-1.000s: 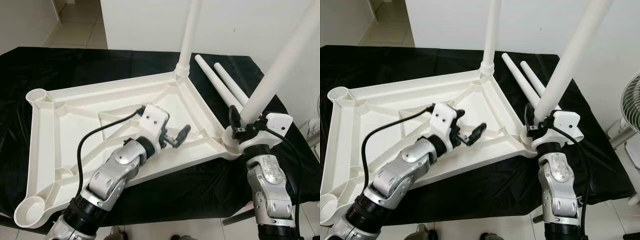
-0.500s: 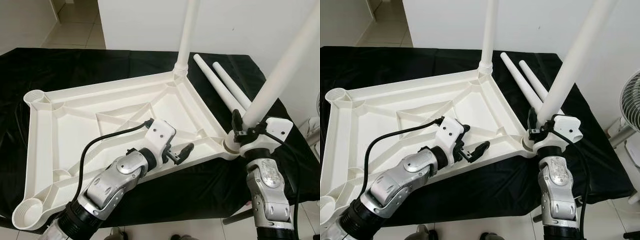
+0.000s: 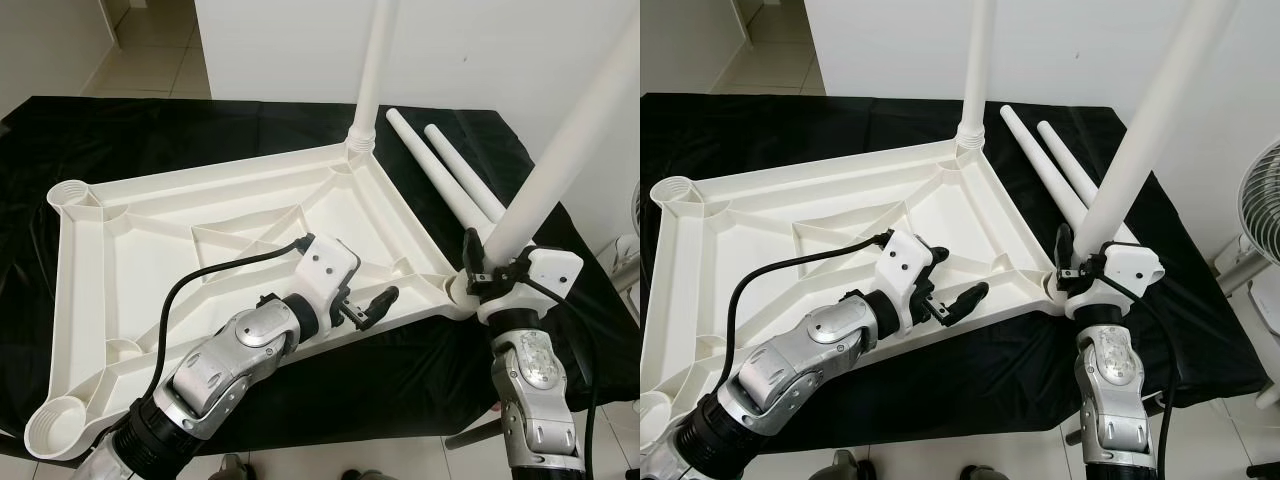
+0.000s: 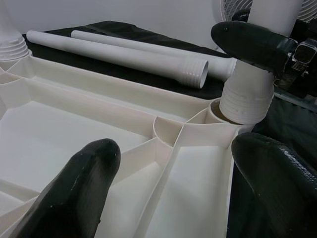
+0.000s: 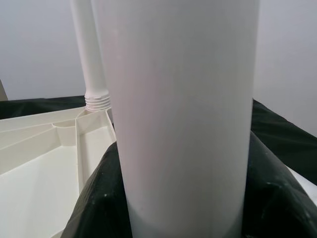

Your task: Building children table

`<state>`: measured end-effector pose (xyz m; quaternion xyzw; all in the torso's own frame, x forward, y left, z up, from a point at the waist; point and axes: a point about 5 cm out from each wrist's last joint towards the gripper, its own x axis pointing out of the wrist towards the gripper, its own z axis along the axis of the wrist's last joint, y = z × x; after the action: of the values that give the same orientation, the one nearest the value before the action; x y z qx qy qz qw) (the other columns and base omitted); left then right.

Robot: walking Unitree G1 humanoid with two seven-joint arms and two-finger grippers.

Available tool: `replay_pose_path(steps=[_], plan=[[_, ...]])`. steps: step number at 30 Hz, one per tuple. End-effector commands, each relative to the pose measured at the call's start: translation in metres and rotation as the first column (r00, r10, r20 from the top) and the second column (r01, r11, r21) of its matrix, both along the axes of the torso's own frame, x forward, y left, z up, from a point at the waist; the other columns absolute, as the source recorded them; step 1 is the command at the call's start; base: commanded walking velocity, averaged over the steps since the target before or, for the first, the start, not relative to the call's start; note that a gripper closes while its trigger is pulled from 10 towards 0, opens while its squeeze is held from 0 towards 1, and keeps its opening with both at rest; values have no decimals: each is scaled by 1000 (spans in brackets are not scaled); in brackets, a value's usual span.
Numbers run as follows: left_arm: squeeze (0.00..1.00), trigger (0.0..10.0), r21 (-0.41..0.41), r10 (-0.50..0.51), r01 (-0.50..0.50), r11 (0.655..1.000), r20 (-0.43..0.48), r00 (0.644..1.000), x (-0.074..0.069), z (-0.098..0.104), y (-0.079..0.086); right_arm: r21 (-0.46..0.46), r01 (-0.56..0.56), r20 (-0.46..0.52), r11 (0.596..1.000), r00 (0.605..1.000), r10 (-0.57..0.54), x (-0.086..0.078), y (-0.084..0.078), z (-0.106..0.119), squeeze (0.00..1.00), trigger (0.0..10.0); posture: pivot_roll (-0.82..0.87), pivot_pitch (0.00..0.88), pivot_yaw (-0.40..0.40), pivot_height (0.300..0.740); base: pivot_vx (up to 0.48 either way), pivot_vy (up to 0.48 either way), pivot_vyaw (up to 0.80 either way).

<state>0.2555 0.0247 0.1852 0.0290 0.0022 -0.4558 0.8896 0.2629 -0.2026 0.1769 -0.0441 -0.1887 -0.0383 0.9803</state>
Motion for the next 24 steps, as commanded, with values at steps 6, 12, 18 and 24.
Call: replay_pose_path(steps=[6, 12, 18, 24], plan=[[0, 10000, 11, -259, 259, 966, -3, 966, -11, 4, -6, 3, -14, -44, 1000, 999, 14, -5, 2, -18, 0, 10000, -16, 133, -12, 740, 0, 0, 0], [0, 10000, 4, -252, 252, 968, 1, 968, -9, 8, -5, 15, 15, -65, 1000, 998, -14, 2, -2, -25, 0, 10000, -16, 141, -3, 740, 0, 0, 0], [0, 10000, 1, -247, 247, 969, 2, 969, -8, 10, -4, 60, -3, -82, 998, 997, 8, 14, 1, -28, 0, 10000, -12, 142, -1, 740, 0, 0, 0], [0, 10000, -1, -244, 244, 970, 2, 970, -7, 12, -3, 43, -37, -83, 998, 996, 40, 18, 7, -28, 0, 10000, -8, 141, -4, 740, 0, 0, 0]])
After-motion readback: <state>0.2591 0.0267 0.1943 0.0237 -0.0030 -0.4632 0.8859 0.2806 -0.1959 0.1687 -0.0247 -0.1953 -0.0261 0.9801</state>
